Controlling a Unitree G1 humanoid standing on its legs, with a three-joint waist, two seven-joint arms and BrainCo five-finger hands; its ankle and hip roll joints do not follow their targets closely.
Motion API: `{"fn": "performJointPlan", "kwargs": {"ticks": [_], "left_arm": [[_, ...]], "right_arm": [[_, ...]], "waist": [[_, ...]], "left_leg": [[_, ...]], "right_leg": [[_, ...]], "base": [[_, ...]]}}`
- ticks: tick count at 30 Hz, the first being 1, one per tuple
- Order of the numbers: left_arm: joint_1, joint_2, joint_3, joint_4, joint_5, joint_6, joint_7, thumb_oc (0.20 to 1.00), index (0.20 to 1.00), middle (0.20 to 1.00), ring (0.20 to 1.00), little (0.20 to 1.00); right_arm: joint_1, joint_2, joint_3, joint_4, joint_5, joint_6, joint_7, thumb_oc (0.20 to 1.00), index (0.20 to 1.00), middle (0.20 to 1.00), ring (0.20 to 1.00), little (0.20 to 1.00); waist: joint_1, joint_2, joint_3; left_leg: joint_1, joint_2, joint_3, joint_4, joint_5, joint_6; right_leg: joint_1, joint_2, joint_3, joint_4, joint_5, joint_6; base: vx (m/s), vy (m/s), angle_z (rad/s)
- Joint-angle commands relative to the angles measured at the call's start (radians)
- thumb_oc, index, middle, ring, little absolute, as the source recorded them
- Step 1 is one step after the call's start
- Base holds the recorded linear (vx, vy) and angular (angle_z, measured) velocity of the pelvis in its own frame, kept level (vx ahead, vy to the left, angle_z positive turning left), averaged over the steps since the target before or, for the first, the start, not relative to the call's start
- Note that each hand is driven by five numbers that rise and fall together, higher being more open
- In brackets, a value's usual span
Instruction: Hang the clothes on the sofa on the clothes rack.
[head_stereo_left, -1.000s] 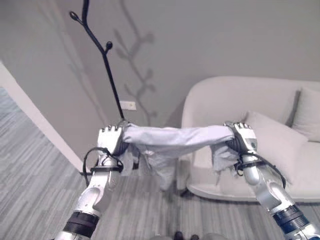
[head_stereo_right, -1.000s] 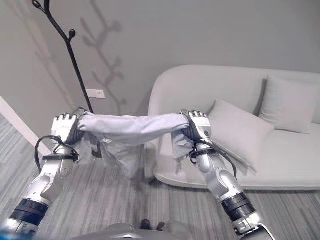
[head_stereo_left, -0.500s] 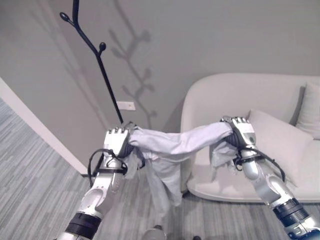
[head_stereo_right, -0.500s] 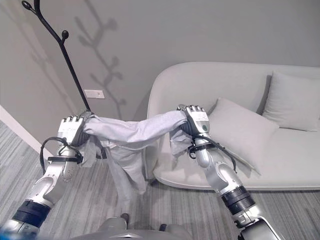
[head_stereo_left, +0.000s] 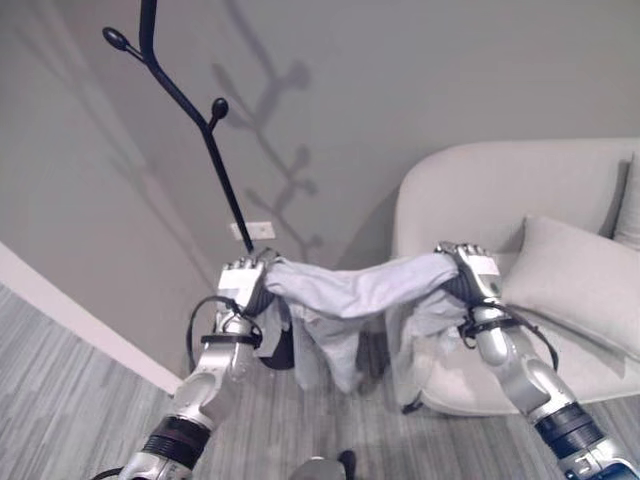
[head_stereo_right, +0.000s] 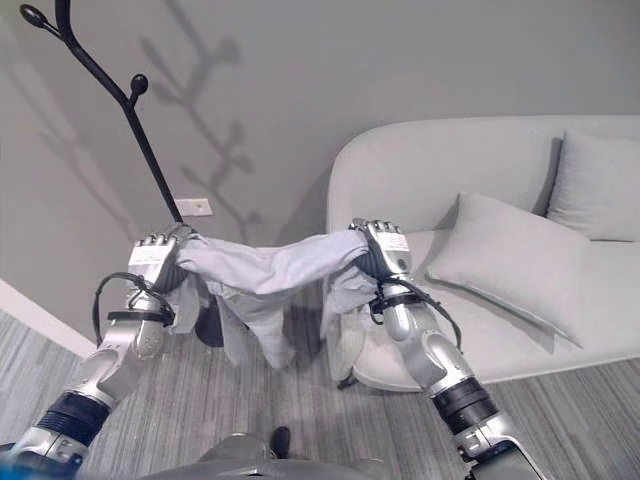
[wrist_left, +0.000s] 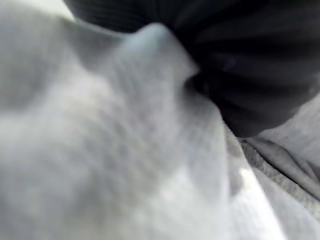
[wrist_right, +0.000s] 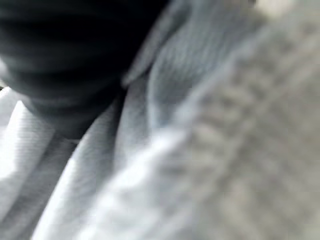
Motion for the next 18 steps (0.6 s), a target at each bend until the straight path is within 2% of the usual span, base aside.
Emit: {"fn": "performJointPlan", "kwargs": {"ticks": [1, 2, 3, 4, 5, 6, 7, 8, 9, 10, 11, 12, 13, 15, 16, 17, 18], "left_arm": [[0.033, 0.055, 0.051, -0.118, 0.029, 0.003, 0.004, 0.200, 0.200, 0.200, 0.200, 0.200], [0.035, 0.058, 0.056, -0.124, 0.034, 0.009, 0.001, 0.200, 0.200, 0.200, 0.200, 0.200], [0.036, 0.058, 0.057, -0.125, 0.035, 0.010, 0.000, 0.200, 0.200, 0.200, 0.200, 0.200], [0.035, 0.061, 0.071, -0.126, 0.050, 0.018, -0.003, 0.200, 0.200, 0.200, 0.200, 0.200], [0.036, 0.060, 0.073, -0.129, 0.051, 0.018, -0.005, 0.200, 0.200, 0.200, 0.200, 0.200], [0.033, 0.062, 0.089, -0.141, 0.050, 0.019, -0.003, 0.200, 0.200, 0.200, 0.200, 0.200], [0.029, 0.063, 0.094, -0.144, 0.045, 0.021, 0.000, 0.200, 0.200, 0.200, 0.200, 0.200], [0.027, 0.064, 0.095, -0.144, 0.044, 0.021, 0.000, 0.200, 0.200, 0.200, 0.200, 0.200], [0.007, 0.065, 0.095, -0.143, 0.038, 0.029, 0.010, 0.200, 0.200, 0.200, 0.200, 0.200], [-0.001, 0.065, 0.092, -0.144, 0.039, 0.031, 0.012, 0.200, 0.200, 0.200, 0.200, 0.200], [-0.005, 0.065, 0.093, -0.143, 0.039, 0.032, 0.012, 0.200, 0.200, 0.200, 0.200, 0.200], [-0.017, 0.065, 0.088, -0.139, 0.040, 0.034, 0.015, 0.200, 0.200, 0.200, 0.200, 0.200], [-0.041, 0.060, 0.074, -0.130, 0.041, 0.040, 0.019, 0.200, 0.200, 0.200, 0.200, 0.200], [-0.053, 0.055, 0.067, -0.121, 0.043, 0.047, 0.020, 0.200, 0.200, 0.200, 0.200, 0.200], [-0.054, 0.051, 0.062, -0.120, 0.043, 0.042, 0.016, 0.200, 0.200, 0.200, 0.200, 0.200], [-0.047, 0.041, 0.061, -0.122, 0.040, 0.040, 0.010, 0.200, 0.200, 0.200, 0.200, 0.200], [-0.047, 0.042, 0.061, -0.122, 0.040, 0.040, 0.010, 0.200, 0.200, 0.200, 0.200, 0.200]], "right_arm": [[-0.061, -0.010, -0.012, -0.010, -0.024, 0.006, -0.027, 0.200, 0.200, 0.200, 0.200, 0.200], [-0.062, -0.010, -0.013, -0.008, -0.027, 0.009, -0.029, 0.200, 0.200, 0.200, 0.200, 0.200], [-0.062, -0.010, -0.013, -0.008, -0.027, 0.009, -0.029, 0.200, 0.200, 0.200, 0.200, 0.200], [-0.068, -0.019, -0.024, -0.010, -0.040, 0.018, -0.033, 0.200, 0.200, 0.200, 0.200, 0.200], [-0.068, -0.019, -0.023, -0.011, -0.041, 0.018, -0.032, 0.200, 0.200, 0.200, 0.200, 0.200], [-0.092, -0.036, -0.036, -0.026, -0.047, 0.019, -0.041, 0.200, 0.200, 0.200, 0.200, 0.200], [-0.110, -0.045, -0.040, -0.033, -0.050, 0.020, -0.049, 0.200, 0.200, 0.200, 0.200, 0.200], [-0.112, -0.046, -0.040, -0.033, -0.050, 0.020, -0.049, 0.200, 0.200, 0.200, 0.200, 0.200], [-0.165, -0.057, -0.034, -0.033, -0.058, 0.025, -0.067, 0.200, 0.200, 0.200, 0.200, 0.200], [-0.183, -0.063, -0.031, -0.033, -0.062, 0.026, -0.071, 0.200, 0.200, 0.200, 0.200, 0.200], [-0.188, -0.063, -0.030, -0.030, -0.062, 0.026, -0.071, 0.200, 0.200, 0.200, 0.200, 0.200], [-0.204, -0.069, -0.028, -0.025, -0.064, 0.030, -0.076, 0.200, 0.200, 0.200, 0.200, 0.200], [-0.216, -0.071, -0.025, -0.024, -0.066, 0.036, -0.085, 0.200, 0.200, 0.200, 0.200, 0.200], [-0.217, -0.071, -0.026, -0.020, -0.065, 0.041, -0.086, 0.200, 0.200, 0.200, 0.200, 0.200], [-0.205, -0.073, -0.031, -0.023, -0.062, 0.036, -0.087, 0.200, 0.200, 0.200, 0.200, 0.200], [-0.178, -0.069, -0.041, -0.018, -0.045, 0.032, -0.082, 0.200, 0.200, 0.200, 0.200, 0.200], [-0.178, -0.068, -0.042, -0.018, -0.045, 0.031, -0.081, 0.200, 0.200, 0.200, 0.200, 0.200]], "waist": [[0.007, 0.010, -0.072], [0.011, 0.016, -0.066], [0.008, 0.016, -0.064], [0.003, 0.017, -0.064], [0.001, 0.018, -0.062], [0.001, 0.013, -0.065], [0.005, 0.008, -0.067], [0.005, 0.010, -0.067], [0.006, 0.007, -0.057], [0.003, 0.000, -0.051], [0.002, 0.002, -0.049], [-0.004, -0.004, -0.042], [-0.015, -0.021, -0.029], [-0.016, -0.028, -0.023], [-0.010, -0.041, -0.027], [-0.004, -0.051, -0.045], [-0.005, -0.049, -0.048]], "left_leg": [[0.029, 0.061, -0.038, -0.045, -0.067, -0.023], [0.038, 0.062, -0.025, -0.043, -0.072, -0.017], [0.039, 0.061, -0.027, -0.042, -0.073, -0.018], [0.069, 0.049, -0.021, -0.046, -0.088, -0.005], [0.073, 0.052, -0.023, -0.048, -0.091, -0.005], [0.084, 0.033, -0.021, -0.053, -0.091, 0.009], [0.092, 0.023, -0.020, -0.058, -0.099, 0.013], [0.093, 0.026, -0.020, -0.059, -0.102, 0.013], [0.112, 0.016, -0.015, -0.065, -0.109, 0.018], [0.121, 0.008, -0.013, -0.064, -0.113, 0.020], [0.120, 0.011, -0.014, -0.064, -0.115, 0.019], [0.128, 0.004, -0.018, -0.061, -0.121, 0.022], [0.135, -0.014, -0.034, -0.046, -0.134, 0.028], [0.135, -0.020, -0.038, -0.036, -0.143, 0.030], [0.126, -0.027, -0.036, -0.028, -0.139, 0.025], [0.127, -0.016, -0.046, -0.018, -0.161, 0.014], [0.132, -0.014, -0.049, -0.019, -0.169, 0.015]], "right_leg": [[-0.080, -0.040, -0.057, 0.046, 0.174, 0.003], [-0.086, -0.054, -0.097, 0.074, 0.178, -0.006], [-0.085, -0.054, -0.099, 0.078, 0.176, -0.007], [-0.095, -0.025, -0.138, 0.102, 0.145, -0.019], [-0.093, -0.023, -0.141, 0.106, 0.140, -0.021], [-0.116, 0.056, -0.169, 0.075, 0.112, -0.025], [-0.124, 0.085, -0.186, 0.057, 0.098, -0.021], [-0.123, 0.087, -0.187, 0.055, 0.096, -0.022], [-0.170, 0.144, -0.238, 0.020, 0.111, -0.021], [-0.192, 0.165, -0.252, 0.007, 0.123, -0.018], [-0.191, 0.167, -0.253, 0.005, 0.125, -0.019], [-0.207, 0.189, -0.254, -0.008, 0.138, -0.017], [-0.228, 0.234, -0.222, -0.009, 0.160, -0.013], [-0.232, 0.250, -0.208, -0.004, 0.163, -0.012], [-0.210, 0.247, -0.205, -0.027, 0.155, -0.021], [-0.168, 0.253, -0.189, -0.058, 0.106, -0.047], [-0.164, 0.256, -0.188, -0.058, 0.096, -0.047]], "base": [[0.01, 0.305, -0.25], [-0.01, 0.303, -0.27], [0.08, 0.239, -0.34], [0.09, 0.151, -0.31], [0.13, 0.257, -0.22], [0.10, 0.124, -0.04], [0.10, 0.129, -0.07], [0.13, 0.077, -0.09], [0.11, 0.068, -0.11], [0.10, 0.070, -0.16], [0.08, 0.037, -0.19], [0.15, 0.031, 0.00], [0.19, 0.031, 0.09], [0.10, -0.005, 0.31], [0.14, -0.085, 0.60], [0.18, -0.084, 0.59], [0.30, -0.144, 0.53]]}}
